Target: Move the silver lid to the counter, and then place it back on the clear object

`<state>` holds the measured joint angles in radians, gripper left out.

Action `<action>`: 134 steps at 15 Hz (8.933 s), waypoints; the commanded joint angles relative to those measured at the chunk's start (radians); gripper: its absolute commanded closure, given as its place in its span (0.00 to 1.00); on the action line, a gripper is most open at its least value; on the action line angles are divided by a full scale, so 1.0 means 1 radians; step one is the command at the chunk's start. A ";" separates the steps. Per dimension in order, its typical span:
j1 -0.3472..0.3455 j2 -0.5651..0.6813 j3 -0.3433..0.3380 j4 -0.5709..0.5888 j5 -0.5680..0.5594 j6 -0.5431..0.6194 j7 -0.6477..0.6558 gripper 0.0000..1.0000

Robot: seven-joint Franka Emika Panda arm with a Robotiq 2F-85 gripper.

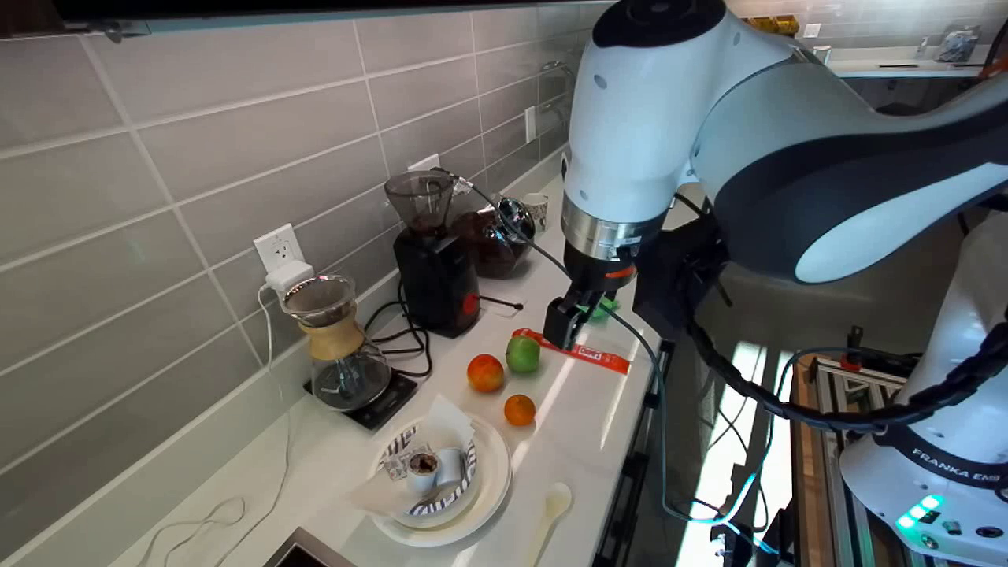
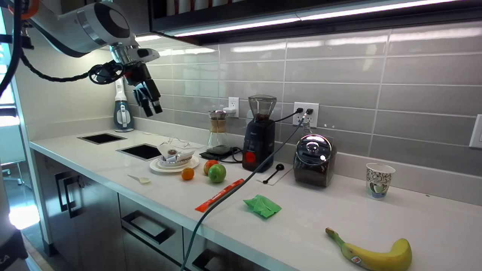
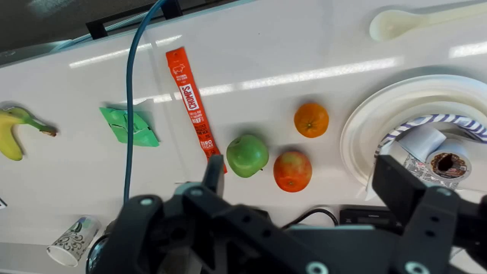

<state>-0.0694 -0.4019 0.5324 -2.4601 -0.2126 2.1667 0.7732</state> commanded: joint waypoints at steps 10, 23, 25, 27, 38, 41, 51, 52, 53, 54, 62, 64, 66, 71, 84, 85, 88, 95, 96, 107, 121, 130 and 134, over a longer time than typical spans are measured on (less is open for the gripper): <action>-0.081 0.116 -0.241 0.065 -0.239 0.088 0.163 0.00; -0.036 0.175 -0.348 0.138 -0.354 0.076 0.137 0.00; -0.046 0.187 -0.361 0.147 -0.346 0.094 0.140 0.00; -0.089 0.235 -0.386 0.197 -0.396 0.063 0.242 0.00; -0.116 0.506 -0.631 0.366 -0.471 0.452 0.081 0.00; -0.123 0.554 -0.678 0.365 -0.427 0.576 -0.059 0.00; -0.126 0.550 -0.688 0.356 -0.450 0.581 -0.048 0.00; -0.132 0.557 -0.685 0.358 -0.436 0.594 -0.072 0.00; -0.104 0.586 -0.722 0.384 -0.402 0.582 -0.106 0.00; -0.118 0.605 -0.714 0.389 -0.344 0.600 -0.183 0.00; -0.242 0.761 -0.632 0.519 0.069 0.623 -0.750 0.00; -0.250 0.796 -0.633 0.563 0.125 0.621 -0.828 0.00; -0.262 0.829 -0.629 0.604 0.165 0.618 -0.890 0.00; -0.293 0.892 -0.605 0.684 0.222 0.593 -1.007 0.00; -0.312 1.005 -0.567 0.811 0.243 0.578 -1.059 0.00; -0.314 1.010 -0.563 0.818 0.246 0.578 -1.058 0.00; -0.315 1.023 -0.558 0.835 0.250 0.579 -1.058 0.00; -0.321 1.042 -0.552 0.861 0.257 0.574 -1.058 0.65; -0.322 1.044 -0.552 0.864 0.257 0.574 -1.057 0.72; -0.319 1.017 -0.561 0.849 0.254 0.562 -1.045 0.80; -0.292 0.945 -0.612 0.809 0.234 0.554 -1.009 0.80; -0.241 0.863 -0.728 0.807 0.132 0.293 -0.959 0.80; -0.217 0.854 -0.766 0.815 0.056 0.142 -0.918 0.80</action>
<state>-0.3159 0.4689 -0.2032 -1.6291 -0.1036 2.3943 -0.1845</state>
